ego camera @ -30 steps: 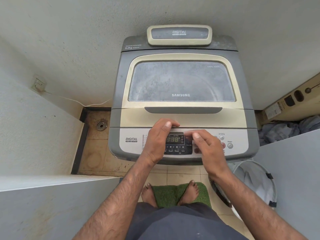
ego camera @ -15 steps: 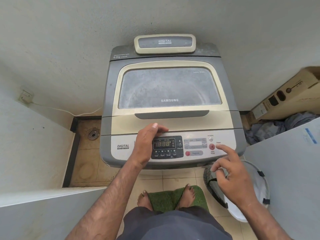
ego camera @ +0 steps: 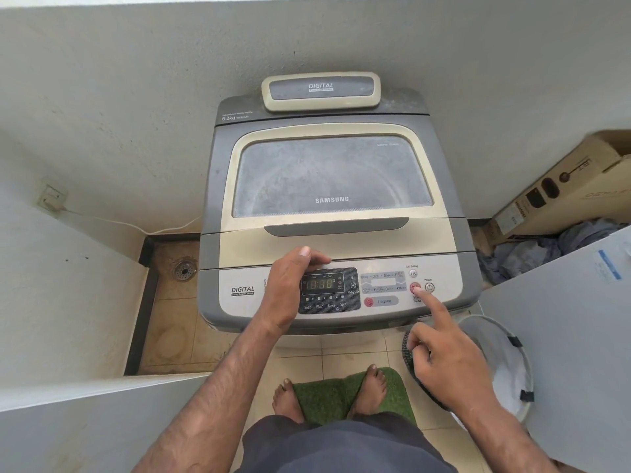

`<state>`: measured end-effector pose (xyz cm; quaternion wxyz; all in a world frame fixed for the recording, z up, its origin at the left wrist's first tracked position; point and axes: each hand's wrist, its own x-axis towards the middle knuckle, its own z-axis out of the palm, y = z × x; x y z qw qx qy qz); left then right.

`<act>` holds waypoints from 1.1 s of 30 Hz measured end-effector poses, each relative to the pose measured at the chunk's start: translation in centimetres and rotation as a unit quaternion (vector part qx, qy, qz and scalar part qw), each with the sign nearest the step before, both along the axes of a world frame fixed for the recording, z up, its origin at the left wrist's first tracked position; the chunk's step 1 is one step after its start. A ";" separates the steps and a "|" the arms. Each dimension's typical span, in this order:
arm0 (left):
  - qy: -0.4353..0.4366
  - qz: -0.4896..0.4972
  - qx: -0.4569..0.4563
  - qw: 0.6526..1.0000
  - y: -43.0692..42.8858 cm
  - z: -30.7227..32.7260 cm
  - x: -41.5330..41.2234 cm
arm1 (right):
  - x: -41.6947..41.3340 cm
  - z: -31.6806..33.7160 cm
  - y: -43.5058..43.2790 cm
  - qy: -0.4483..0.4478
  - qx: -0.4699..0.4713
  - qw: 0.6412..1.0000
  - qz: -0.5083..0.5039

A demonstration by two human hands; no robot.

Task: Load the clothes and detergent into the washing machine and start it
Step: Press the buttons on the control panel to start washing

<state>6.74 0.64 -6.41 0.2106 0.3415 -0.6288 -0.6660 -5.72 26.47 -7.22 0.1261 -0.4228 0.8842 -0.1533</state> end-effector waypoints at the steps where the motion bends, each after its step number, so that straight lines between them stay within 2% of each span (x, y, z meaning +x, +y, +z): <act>1: -0.002 0.001 -0.002 1.000 0.0 -0.1 0.0 | 0.1 -0.2 -0.1 0.003 0.000 1.000 0.001; 16: -0.004 0.009 -0.019 1.000 0.2 -0.1 -0.1 | 0.6 -3.0 -0.7 0.061 -0.024 0.998 0.001; 22: -0.004 0.007 -0.025 1.000 0.1 -0.2 -0.1 | 1.0 -3.9 -0.6 0.059 -0.001 0.998 0.005; 27: -0.008 0.001 -0.026 1.000 -0.1 -0.1 -0.1 | 1.1 -2.5 -0.5 0.031 0.014 0.999 0.004; 33: -0.018 0.003 -0.045 0.999 0.1 0.1 -0.2 | 1.0 -1.8 -0.4 0.040 0.029 0.999 0.009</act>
